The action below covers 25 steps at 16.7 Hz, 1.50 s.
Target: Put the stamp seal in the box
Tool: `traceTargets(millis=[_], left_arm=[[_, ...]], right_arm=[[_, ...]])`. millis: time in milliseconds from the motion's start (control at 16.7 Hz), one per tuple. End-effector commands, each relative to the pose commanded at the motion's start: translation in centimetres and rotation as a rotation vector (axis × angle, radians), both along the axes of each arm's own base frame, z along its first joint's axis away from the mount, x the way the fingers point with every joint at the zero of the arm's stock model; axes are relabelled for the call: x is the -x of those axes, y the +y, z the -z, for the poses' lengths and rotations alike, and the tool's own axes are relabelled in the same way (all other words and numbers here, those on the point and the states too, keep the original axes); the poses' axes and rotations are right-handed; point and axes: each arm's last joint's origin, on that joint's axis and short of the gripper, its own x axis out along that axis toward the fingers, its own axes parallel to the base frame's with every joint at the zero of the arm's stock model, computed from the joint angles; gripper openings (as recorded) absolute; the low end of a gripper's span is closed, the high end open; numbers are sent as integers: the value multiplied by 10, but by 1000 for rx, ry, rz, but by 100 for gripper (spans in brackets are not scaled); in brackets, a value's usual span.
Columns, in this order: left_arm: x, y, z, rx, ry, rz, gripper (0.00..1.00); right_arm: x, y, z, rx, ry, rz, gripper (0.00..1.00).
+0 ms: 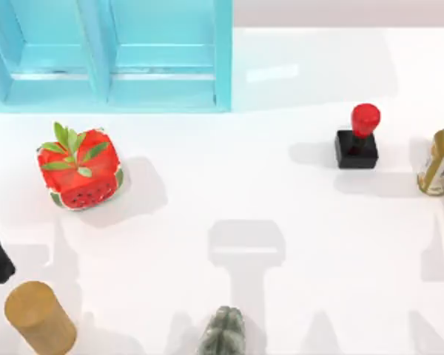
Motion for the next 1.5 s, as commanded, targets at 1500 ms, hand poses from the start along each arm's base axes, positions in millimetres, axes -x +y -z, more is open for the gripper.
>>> traceTargets(millis=[1500], left_arm=[[0,0,0,0,0,0,100]], right_arm=[[-249,51,-138,31,1345,99,100]])
